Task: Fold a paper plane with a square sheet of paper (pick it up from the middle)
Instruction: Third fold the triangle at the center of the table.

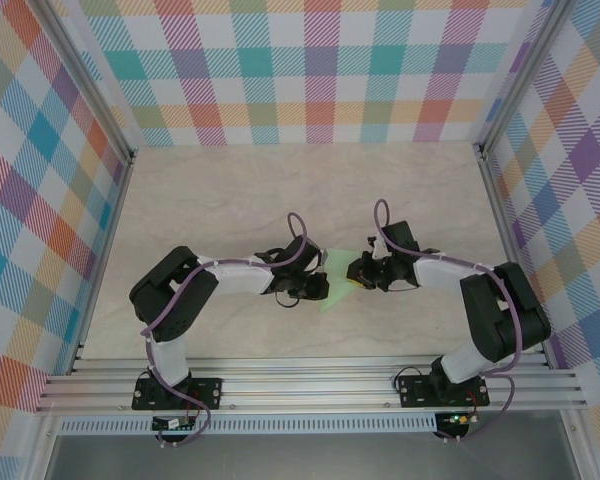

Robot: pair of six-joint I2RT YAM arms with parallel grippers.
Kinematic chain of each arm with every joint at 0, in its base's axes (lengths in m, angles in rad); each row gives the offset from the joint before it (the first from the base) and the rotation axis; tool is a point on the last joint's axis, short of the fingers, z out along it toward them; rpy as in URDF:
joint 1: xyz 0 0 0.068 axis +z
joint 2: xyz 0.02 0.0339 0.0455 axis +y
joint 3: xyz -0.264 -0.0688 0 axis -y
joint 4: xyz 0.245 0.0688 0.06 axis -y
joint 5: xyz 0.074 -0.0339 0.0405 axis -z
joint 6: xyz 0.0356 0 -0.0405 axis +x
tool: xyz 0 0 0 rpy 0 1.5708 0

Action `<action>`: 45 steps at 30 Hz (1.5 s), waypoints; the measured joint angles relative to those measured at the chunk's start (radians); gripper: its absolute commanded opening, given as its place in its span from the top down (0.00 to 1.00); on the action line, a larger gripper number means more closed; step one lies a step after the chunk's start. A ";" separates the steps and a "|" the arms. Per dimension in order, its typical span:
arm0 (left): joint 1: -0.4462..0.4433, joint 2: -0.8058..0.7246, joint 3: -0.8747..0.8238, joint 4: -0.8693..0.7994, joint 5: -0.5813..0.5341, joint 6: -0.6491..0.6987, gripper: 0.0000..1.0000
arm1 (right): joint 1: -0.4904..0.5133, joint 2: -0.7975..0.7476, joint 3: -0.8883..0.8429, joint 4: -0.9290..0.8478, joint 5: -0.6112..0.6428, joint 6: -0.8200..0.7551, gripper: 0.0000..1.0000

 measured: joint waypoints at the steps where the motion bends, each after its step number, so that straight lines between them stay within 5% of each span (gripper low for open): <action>1: 0.000 0.000 0.000 -0.001 -0.001 0.000 0.91 | 0.000 0.015 0.000 0.001 0.000 0.000 0.88; 13: -0.003 0.000 0.005 -0.015 -0.009 0.003 0.91 | -0.009 0.080 0.015 -0.022 0.061 -0.030 0.88; 24: -0.033 -0.067 -0.041 -0.051 -0.064 -0.028 0.83 | -0.075 -0.037 0.021 -0.094 0.066 -0.079 0.85; 34: -0.040 -0.188 -0.053 -0.073 -0.113 -0.071 0.81 | 0.092 -0.116 -0.043 -0.013 -0.029 -0.030 0.85; 45: -0.103 -0.244 -0.085 -0.070 -0.098 -0.087 0.87 | 0.142 0.038 -0.047 0.050 -0.005 -0.003 0.88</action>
